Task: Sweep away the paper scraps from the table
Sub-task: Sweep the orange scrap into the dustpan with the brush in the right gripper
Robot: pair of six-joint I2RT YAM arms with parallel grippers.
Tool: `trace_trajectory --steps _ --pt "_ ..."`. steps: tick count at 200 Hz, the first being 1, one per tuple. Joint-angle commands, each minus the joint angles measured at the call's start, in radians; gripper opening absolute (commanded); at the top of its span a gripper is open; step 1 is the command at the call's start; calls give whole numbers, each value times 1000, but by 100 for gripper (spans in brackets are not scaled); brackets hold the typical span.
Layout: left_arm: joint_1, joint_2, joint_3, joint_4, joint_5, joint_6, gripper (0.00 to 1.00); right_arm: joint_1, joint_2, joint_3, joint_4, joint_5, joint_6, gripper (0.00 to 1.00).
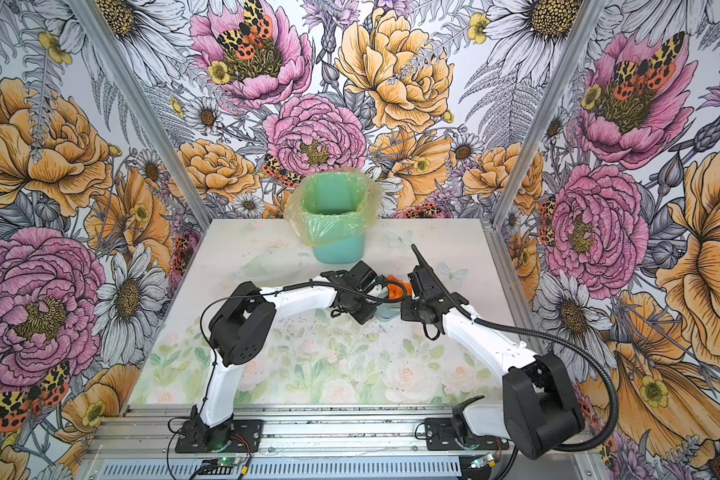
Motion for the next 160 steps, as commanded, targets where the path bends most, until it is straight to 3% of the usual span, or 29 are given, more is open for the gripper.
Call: trace_trajectory --steps 1,28,61,121,160 --pt "3 5 16 7 -25 -4 0 -19 -70 40 -7 98 -10 1" --pt "2 2 10 8 -29 -1 0 -100 -87 90 39 166 -5 2" --pt "-1 2 11 9 -34 -5 0 -194 2 158 106 204 26 2" --pt "-6 7 18 9 -65 -1 0 -190 313 332 112 136 39 1" --pt "-6 6 18 9 -71 -9 0 -136 414 344 111 144 20 1"
